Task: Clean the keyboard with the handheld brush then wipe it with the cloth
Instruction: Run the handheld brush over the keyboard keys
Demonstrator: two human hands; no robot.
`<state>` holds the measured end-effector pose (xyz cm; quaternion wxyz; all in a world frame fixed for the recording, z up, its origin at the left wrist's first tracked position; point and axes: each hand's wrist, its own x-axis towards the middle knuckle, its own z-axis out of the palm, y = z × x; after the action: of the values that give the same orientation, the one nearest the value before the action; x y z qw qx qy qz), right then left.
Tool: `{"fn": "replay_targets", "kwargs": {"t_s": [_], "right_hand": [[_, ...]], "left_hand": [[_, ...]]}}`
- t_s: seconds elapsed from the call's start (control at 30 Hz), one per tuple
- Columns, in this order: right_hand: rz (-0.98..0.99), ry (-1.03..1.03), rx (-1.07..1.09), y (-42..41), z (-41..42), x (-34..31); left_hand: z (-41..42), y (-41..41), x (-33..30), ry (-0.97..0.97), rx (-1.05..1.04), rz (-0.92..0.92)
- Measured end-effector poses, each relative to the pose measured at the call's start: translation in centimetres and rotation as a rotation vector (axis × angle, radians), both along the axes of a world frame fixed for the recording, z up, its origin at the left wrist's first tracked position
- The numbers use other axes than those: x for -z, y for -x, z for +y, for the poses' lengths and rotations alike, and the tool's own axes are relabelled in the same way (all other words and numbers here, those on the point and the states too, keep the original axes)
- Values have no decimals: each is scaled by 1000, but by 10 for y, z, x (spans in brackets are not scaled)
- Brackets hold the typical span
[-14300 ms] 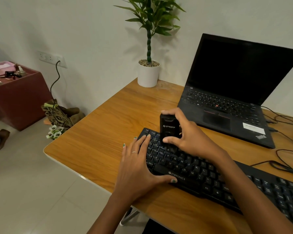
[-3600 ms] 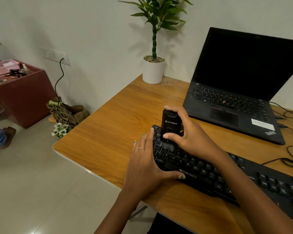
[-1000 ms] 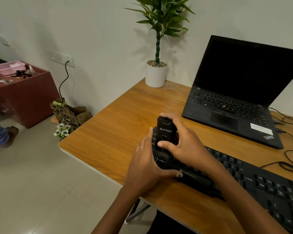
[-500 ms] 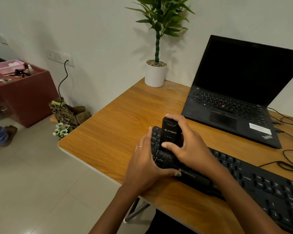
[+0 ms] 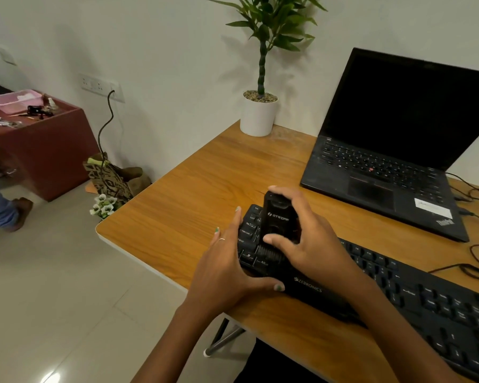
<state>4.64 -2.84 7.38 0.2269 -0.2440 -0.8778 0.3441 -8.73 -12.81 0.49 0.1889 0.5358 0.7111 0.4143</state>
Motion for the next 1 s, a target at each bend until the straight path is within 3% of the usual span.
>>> {"fn": "replay_targets", "kwargs": {"t_s": [0.17,0.3,0.43,0.57,0.7,0.83,1.0], "right_hand": [[-11,65,-110,1,-9,-4],[-2,9,-11,0,-3,-3],[-34,8,-138,0,-14,-4],[30,-40,5,2,-10,-1],[-29,74,-157,0,-15,-9],[-51,145,-95,-1,0,-19],[-118,272,-200,2,-3,-18]], "left_hand": [[-2,0,-5,13,1,-48],[-3,-2,-7,29,8,-56],[-3,-2,-4,14,-2,-52],[-3,-1,-5,18,-2,-48],[-2,-1,-2,26,-26,-40],[-2,-2,-5,41,-24,-53],[-1,-2,-2,34,-34,-30]]}}
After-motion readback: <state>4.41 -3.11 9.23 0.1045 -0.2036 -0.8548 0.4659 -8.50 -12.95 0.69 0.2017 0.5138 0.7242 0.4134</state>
